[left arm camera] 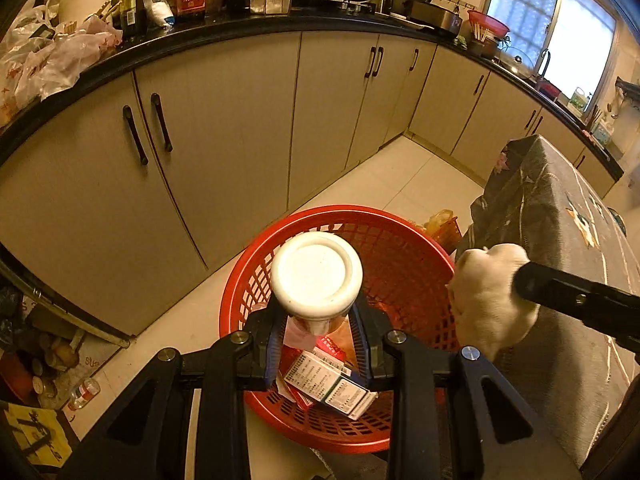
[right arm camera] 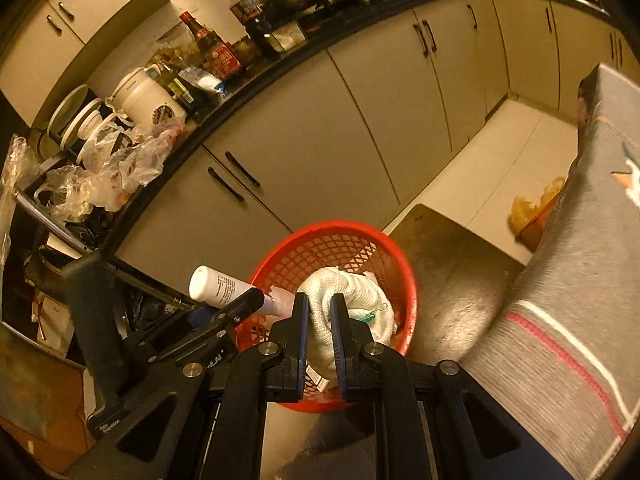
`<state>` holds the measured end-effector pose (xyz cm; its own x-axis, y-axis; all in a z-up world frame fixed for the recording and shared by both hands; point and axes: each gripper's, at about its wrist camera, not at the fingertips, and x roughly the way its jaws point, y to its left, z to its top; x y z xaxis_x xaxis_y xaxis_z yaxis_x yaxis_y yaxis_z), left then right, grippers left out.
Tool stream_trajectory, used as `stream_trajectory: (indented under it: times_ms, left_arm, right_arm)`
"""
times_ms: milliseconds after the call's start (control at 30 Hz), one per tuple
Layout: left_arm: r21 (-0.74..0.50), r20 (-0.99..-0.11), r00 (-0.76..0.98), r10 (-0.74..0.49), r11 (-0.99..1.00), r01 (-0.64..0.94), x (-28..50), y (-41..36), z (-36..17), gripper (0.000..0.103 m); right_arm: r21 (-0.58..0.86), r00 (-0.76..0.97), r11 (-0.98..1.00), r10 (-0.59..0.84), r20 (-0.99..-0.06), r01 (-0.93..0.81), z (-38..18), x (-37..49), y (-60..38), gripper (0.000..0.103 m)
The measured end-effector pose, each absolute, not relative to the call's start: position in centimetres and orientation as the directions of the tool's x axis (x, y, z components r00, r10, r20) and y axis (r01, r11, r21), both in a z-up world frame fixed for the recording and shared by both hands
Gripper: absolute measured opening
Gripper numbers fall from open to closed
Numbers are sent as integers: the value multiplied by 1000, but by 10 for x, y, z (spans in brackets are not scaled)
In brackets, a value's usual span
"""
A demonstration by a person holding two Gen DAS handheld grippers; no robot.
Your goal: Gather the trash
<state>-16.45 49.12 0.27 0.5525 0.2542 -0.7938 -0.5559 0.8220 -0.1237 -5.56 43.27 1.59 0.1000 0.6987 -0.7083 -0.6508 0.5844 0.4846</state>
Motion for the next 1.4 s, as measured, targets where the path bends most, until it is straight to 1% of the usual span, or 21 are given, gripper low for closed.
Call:
stream_trajectory:
  times_ms: [167, 267, 300, 333, 367, 400, 433, 467, 700, 1067, 1133, 1267, 1400]
  left_arm:
    - [-119, -788, 556, 264, 821, -558, -162, 491, 2, 29]
    - [-119, -779, 567, 268, 824, -553, -161, 490, 5, 35]
    - [-118, -775, 571, 270, 826, -551, -162, 490, 6, 42]
    - [-112, -770, 575, 276, 829, -547, -162, 488, 8, 52]
    - [-105, -765, 579, 282, 832, -545, -163, 486, 10, 57]
    - [-99, -760, 582, 289, 834, -543, -163, 484, 12, 63]
    - [-92, -753, 587, 297, 836, -541, -165, 482, 14, 66]
    - [-84, -749, 589, 304, 838, -540, -166, 479, 16, 66]
    - [-26, -730, 586, 353, 842, -539, -173, 461, 29, 66]
    - [-7, -700, 604, 381, 842, -539, -195, 431, 49, 69]
    - [-2, -692, 609, 387, 843, -537, -199, 424, 54, 73]
    - [13, -672, 620, 405, 844, -536, -208, 409, 61, 76]
    - [28, -646, 630, 430, 839, -544, -218, 395, 66, 83]
  right_arm:
    - [487, 96, 594, 691, -717, -640, 6, -48, 436, 14]
    - [495, 92, 592, 695, -713, -636, 2, -44, 437, 15]
    - [497, 92, 590, 698, -710, -636, 2, -44, 437, 15]
    - [498, 93, 589, 699, -709, -637, 1, -44, 437, 17]
    - [501, 93, 587, 703, -705, -636, 1, -44, 436, 25]
    - [503, 96, 587, 705, -702, -634, 1, -44, 434, 30]
    - [504, 105, 589, 709, -698, -631, 2, -44, 434, 39]
    - [504, 113, 591, 711, -694, -629, 4, -44, 432, 43]
    - [511, 157, 606, 724, -672, -609, 18, -44, 408, 45]
    - [454, 236, 633, 710, -663, -627, 36, -71, 367, 50]
    - [442, 252, 637, 708, -660, -632, 40, -77, 358, 51]
    - [417, 283, 643, 704, -651, -642, 47, -91, 342, 55]
    - [401, 308, 649, 703, -641, -647, 53, -106, 325, 57]
